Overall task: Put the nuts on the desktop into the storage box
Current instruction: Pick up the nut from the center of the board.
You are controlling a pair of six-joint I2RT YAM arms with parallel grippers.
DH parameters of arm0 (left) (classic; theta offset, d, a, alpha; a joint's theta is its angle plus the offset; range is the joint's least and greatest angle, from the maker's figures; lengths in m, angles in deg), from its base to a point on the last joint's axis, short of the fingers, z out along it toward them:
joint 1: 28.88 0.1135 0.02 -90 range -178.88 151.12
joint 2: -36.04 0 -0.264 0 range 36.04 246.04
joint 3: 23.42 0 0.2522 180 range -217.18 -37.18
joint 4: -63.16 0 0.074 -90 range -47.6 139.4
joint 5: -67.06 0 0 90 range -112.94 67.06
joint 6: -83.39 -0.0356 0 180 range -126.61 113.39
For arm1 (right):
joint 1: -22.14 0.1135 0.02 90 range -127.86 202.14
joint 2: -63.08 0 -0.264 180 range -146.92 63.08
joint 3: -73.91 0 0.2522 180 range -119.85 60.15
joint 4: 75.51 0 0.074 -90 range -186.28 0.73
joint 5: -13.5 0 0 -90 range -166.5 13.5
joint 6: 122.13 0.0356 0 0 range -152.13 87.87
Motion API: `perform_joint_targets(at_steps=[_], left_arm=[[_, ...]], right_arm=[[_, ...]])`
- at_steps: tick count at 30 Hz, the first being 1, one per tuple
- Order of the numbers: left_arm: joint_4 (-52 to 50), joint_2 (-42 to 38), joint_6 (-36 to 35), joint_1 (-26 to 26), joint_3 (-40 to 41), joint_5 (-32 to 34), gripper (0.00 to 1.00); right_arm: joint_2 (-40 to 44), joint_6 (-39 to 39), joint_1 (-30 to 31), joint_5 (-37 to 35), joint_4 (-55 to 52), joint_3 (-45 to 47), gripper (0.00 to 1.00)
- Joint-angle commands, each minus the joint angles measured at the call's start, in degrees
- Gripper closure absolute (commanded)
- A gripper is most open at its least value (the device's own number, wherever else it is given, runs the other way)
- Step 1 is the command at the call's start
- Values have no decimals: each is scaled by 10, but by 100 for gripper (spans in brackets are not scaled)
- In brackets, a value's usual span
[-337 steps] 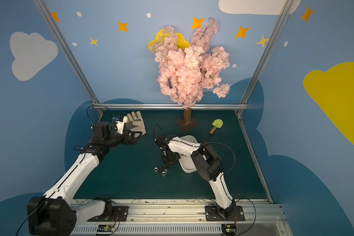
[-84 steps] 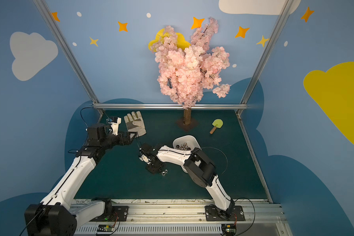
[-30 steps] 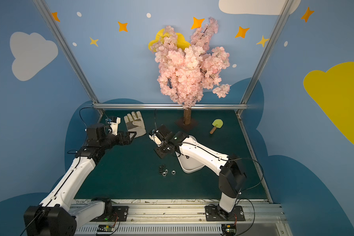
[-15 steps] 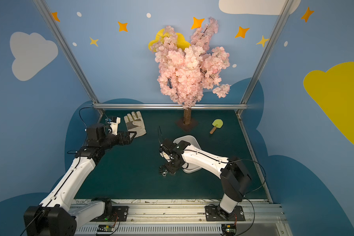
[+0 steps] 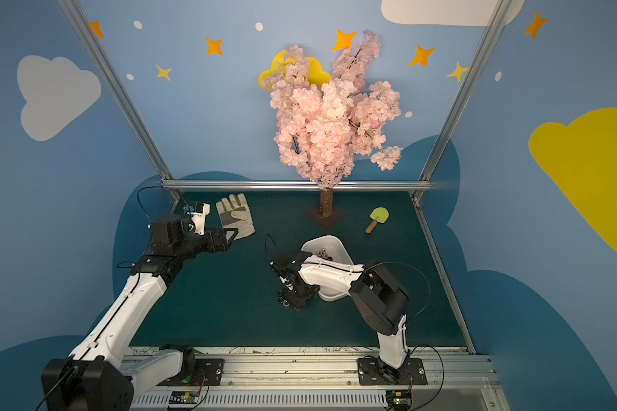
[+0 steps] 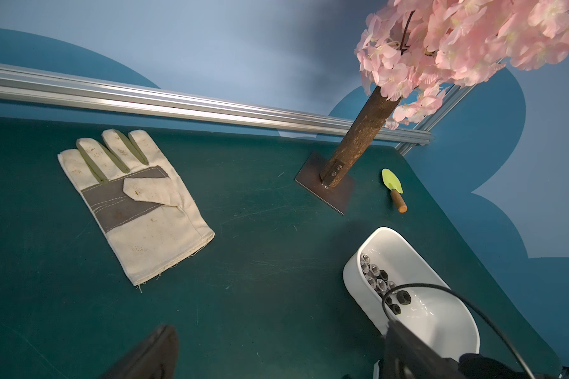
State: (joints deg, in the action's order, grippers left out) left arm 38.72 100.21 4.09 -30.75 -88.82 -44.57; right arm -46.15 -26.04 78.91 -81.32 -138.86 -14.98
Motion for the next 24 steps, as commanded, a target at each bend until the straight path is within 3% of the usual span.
perform_joint_targets(at_steps=[1,6,11,14,18,24], left_arm=[[0,-2,-3,1,-3,-3,0],[0,-2,-4,1,-3,-1,0],[-2,-3,-6,1,-3,1,0],[-1,-1,-5,1,-3,1,0],[-6,-2,-8,1,-5,3,0],[-3,-5,-7,1,-2,4,0]], right_arm=[[-18,-2,-3,-2,9,-20,35],[-37,0,-3,12,18,-22,43],[-40,2,-2,29,19,-20,71],[-30,6,0,32,17,-18,82],[-6,10,1,28,17,-24,92],[38,10,-13,10,-8,-79,96]])
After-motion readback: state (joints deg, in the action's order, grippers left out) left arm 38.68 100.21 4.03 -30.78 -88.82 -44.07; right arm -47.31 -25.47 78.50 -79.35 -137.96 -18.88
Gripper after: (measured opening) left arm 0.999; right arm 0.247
